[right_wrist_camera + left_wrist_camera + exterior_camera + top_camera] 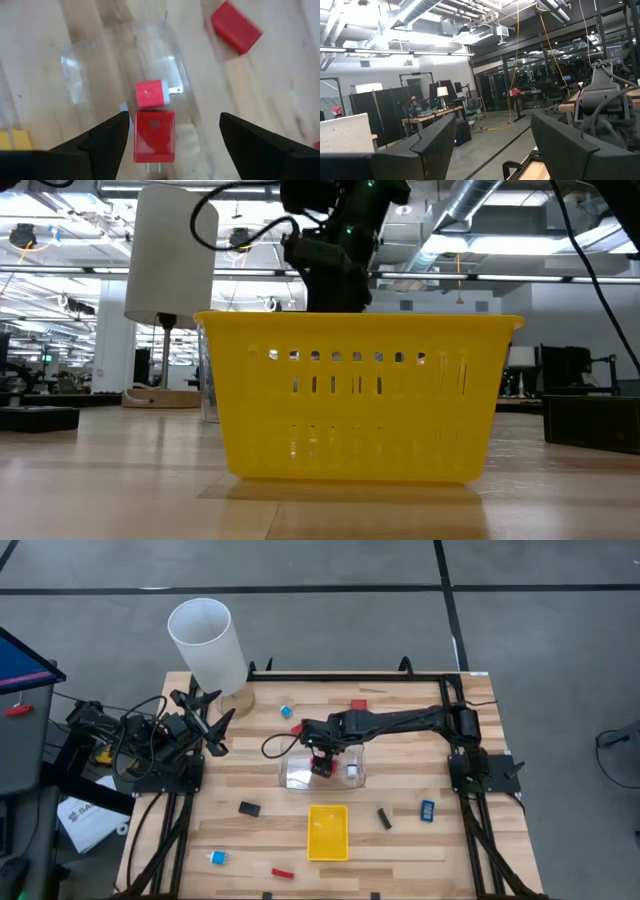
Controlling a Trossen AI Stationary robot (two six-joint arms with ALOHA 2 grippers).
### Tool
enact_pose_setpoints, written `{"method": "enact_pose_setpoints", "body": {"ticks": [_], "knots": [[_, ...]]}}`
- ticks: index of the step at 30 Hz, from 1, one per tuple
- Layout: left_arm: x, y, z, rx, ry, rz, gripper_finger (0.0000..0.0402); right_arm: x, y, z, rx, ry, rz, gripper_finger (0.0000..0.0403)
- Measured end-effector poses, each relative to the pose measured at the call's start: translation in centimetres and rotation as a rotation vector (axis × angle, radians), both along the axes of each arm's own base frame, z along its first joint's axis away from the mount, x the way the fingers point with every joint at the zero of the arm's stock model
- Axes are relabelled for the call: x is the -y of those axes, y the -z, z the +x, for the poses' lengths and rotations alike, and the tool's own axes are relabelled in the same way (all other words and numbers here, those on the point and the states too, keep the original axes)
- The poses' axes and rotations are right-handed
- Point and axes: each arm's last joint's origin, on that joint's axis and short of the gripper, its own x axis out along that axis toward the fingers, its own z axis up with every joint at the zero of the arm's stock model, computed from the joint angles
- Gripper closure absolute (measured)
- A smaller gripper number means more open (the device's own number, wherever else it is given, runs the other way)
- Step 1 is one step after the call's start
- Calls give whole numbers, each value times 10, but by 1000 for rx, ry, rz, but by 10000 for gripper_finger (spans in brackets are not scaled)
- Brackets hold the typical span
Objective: Pick & Place Office items
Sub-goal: Put the red charger adapter into the transparent bin
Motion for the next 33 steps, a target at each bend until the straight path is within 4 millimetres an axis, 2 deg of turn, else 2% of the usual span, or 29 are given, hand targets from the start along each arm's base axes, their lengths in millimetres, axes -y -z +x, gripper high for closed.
{"method": "enact_pose_setpoints", "body": {"ticks": [5, 11, 14, 17, 23, 28, 33], "knots": [[0, 0, 0, 0, 0, 0, 149, 17, -3, -5, -32, 137, -92, 100], [0, 0, 0, -2, 0, 1, 149, 63, -8, -22, -102, 276, -115, 100], [0, 0, 0, -3, -1, 1, 149, 85, -26, -33, -67, 288, -119, 100], [0, 0, 0, -5, -1, 1, 149, 104, -48, -47, -37, 213, -146, 100], [0, 1, 1, -15, -2, 0, 149, 144, -79, -90, -84, 71, -174, 100], [0, 1, 1, -13, -1, -2, 149, 181, -72, -116, -152, 36, -82, 100], [0, 1, 1, -13, -1, -2, 149, 203, -45, -116, -200, -42, 11, 100]]}}
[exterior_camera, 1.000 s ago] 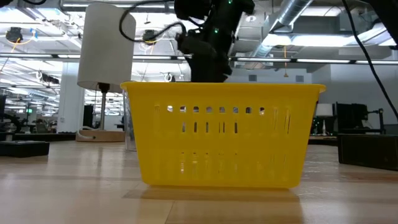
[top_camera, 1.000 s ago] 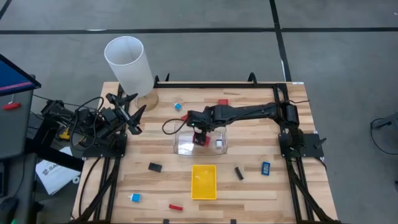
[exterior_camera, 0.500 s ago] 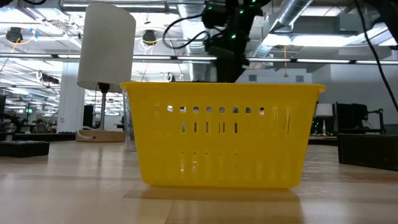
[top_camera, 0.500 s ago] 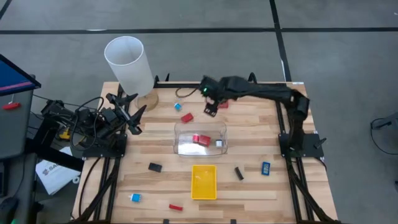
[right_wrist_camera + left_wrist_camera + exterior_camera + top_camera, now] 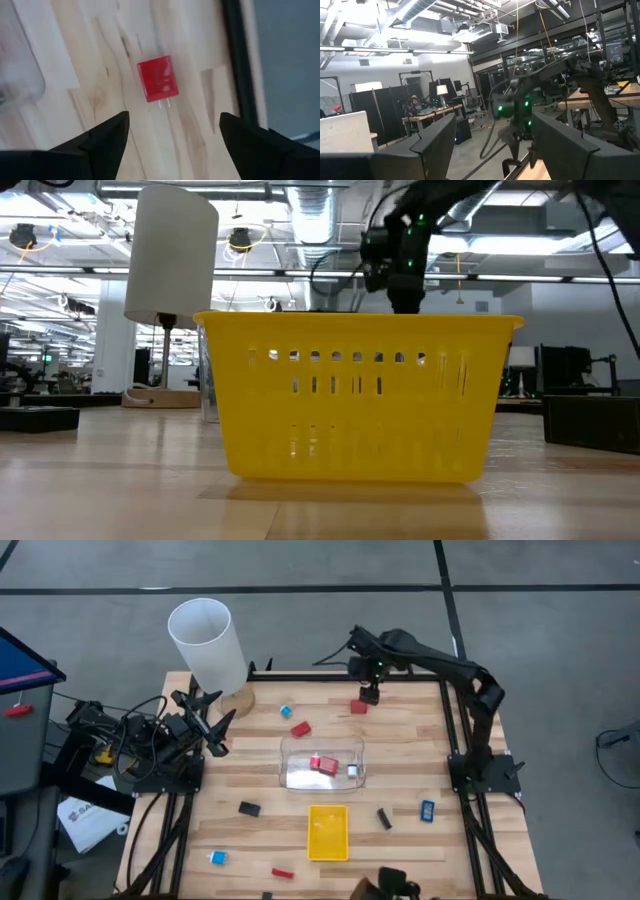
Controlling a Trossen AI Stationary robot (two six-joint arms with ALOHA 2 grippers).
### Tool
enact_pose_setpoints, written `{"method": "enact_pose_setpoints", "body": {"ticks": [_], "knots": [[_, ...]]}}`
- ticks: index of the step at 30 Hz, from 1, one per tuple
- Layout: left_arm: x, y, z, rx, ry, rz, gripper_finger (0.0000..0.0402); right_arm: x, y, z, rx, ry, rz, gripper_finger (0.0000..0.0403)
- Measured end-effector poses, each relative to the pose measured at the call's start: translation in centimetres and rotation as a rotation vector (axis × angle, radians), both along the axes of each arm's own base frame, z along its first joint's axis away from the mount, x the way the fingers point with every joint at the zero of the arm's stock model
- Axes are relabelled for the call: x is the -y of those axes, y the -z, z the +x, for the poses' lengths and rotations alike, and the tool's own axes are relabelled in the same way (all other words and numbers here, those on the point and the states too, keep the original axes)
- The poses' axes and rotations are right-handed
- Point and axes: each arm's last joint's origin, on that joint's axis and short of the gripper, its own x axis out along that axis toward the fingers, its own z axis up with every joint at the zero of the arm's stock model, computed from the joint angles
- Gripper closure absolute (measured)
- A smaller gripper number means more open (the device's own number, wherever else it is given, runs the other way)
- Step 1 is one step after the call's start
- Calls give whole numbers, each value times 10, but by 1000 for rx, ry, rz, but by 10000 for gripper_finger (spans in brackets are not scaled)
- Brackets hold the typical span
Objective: Pick & Place Office items
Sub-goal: Put the red charger adapter into the transparent bin
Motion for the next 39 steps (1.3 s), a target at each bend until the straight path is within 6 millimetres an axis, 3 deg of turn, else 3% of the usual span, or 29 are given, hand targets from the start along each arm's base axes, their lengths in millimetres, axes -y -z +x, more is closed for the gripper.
{"method": "enact_pose_setpoints", "body": {"ticks": [5, 10, 18, 31, 39], "knots": [[0, 0, 0, 0, 0, 0, 149, 12, 32, 7, -76, -108, 49, 100], [0, 0, 0, 0, 0, 1, 149, 11, 52, 16, -109, -205, 99, 100], [0, 0, 0, -1, 0, 1, 149, 18, 53, 20, -33, -157, 92, 100], [0, 1, 0, -2, 0, -7, 149, 18, 79, 29, -50, -157, 138, 99], [0, 1, 0, -4, -3, -9, 149, 21, 80, 27, -44, -134, 145, 67]]}}
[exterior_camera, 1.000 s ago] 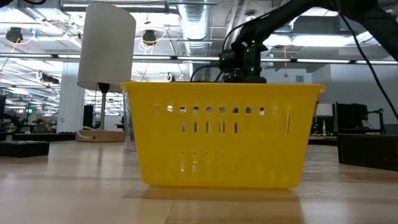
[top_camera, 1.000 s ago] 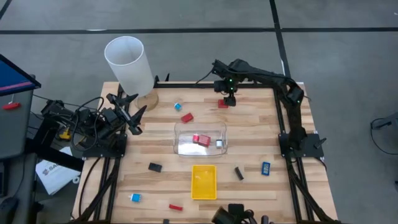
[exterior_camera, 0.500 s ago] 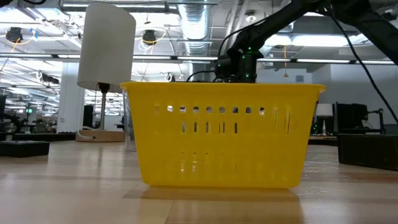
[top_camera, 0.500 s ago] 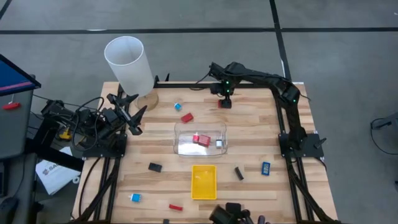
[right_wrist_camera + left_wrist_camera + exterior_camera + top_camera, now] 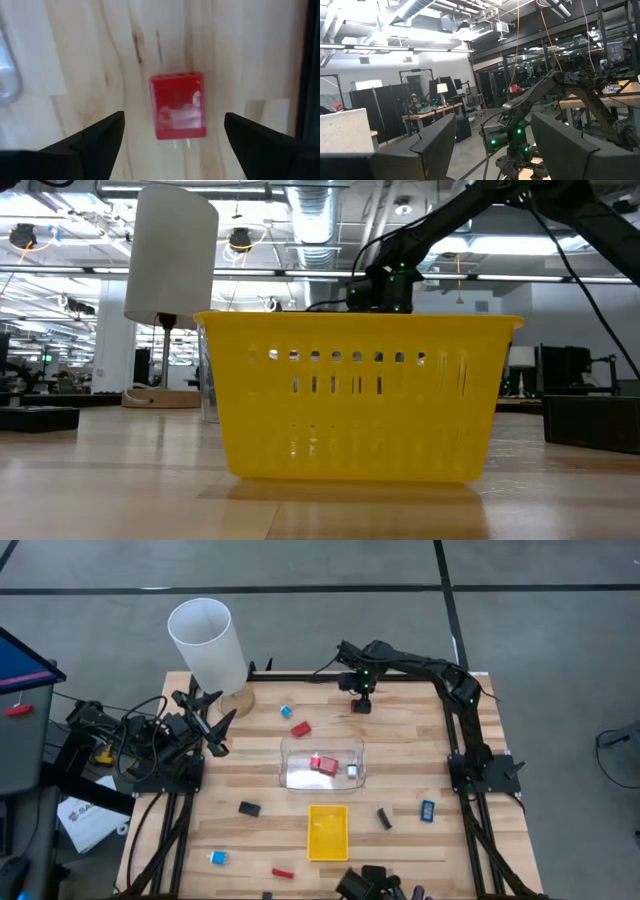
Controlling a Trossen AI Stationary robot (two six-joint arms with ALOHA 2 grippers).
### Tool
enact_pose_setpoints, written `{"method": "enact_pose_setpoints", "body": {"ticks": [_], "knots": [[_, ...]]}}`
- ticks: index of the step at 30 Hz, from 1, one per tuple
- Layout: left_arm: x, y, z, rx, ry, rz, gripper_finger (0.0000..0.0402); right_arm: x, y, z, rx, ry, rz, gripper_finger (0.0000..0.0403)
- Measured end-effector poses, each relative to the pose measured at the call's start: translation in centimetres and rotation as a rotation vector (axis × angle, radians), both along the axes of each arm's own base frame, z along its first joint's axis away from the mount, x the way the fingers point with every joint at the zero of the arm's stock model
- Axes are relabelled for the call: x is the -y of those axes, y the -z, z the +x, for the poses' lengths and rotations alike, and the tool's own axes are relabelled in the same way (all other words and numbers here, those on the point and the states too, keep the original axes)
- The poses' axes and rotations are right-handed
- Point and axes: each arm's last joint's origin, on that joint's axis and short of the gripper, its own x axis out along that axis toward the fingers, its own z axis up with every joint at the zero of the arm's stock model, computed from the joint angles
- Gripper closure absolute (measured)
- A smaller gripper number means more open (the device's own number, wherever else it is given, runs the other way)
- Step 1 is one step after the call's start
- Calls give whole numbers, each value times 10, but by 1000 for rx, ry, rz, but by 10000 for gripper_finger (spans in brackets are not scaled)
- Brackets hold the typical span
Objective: Pick & Place Office items
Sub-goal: Put the red charger adapter into the transparent bin
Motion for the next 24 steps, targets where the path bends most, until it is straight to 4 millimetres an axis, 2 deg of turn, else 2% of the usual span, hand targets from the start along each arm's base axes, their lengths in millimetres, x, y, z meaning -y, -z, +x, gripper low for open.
{"method": "enact_pose_setpoints", "body": {"ticks": [4, 15, 24], "knots": [[0, 0, 0, 0, 0, 0, 149, -1, 1, 0, 2, 6, 3, 52], [0, 0, 0, -2, 0, 2, 149, -7, 26, -8, -35, -9, 25, 46], [0, 0, 0, -2, 1, 2, 149, 0, 28, -12, -21, -2, -15, 46]]}}
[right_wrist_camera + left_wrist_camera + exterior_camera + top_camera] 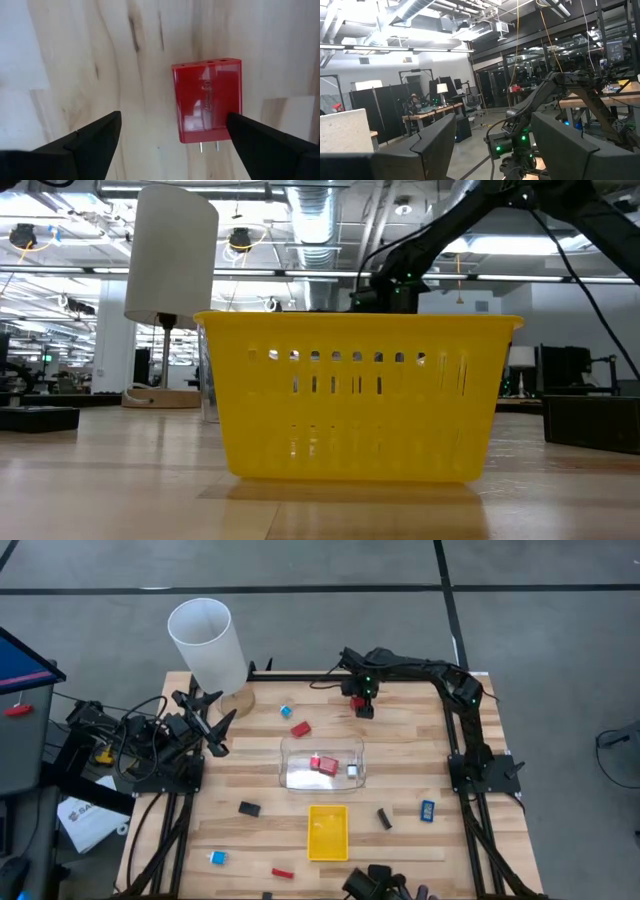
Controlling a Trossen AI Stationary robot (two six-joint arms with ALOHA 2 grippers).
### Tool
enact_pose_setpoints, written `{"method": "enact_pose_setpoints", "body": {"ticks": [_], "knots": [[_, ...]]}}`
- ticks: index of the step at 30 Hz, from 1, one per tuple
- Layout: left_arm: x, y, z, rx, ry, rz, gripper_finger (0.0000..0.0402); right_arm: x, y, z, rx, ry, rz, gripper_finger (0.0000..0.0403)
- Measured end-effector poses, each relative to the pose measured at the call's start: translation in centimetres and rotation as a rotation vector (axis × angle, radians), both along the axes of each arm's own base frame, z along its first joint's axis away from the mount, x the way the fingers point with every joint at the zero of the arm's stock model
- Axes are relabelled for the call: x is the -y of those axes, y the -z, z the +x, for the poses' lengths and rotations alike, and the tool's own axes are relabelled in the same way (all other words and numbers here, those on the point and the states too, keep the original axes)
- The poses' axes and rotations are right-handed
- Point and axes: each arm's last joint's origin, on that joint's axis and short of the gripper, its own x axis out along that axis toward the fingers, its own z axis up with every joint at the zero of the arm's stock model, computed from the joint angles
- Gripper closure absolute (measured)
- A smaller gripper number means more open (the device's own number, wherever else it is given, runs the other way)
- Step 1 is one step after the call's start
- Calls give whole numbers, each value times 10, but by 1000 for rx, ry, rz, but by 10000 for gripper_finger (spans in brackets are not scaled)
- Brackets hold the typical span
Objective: Pick & Place Office items
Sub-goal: Put the red charger adapter into the transparent bin
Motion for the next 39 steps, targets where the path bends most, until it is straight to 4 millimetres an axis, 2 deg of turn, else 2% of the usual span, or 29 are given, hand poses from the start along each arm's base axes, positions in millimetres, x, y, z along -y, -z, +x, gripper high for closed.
{"method": "enact_pose_setpoints", "body": {"ticks": [6, 17, 22, 29, 39], "knots": [[0, 0, 0, 0, 0, 0, 149, 2, -3, 0, -8, 4, 2, 46], [0, 0, 0, -1, 0, 1, 149, -9, -9, 5, -41, 9, 43, 46], [0, 0, 0, 0, 1, 1, 149, -11, -10, 10, -25, -10, 10, 46], [0, 0, 0, 0, 1, 1, 149, 2, -10, 8, 17, -14, -49, 46], [0, 0, 0, -1, 0, 1, 149, 28, -11, -13, 54, 37, -13, 46]]}}
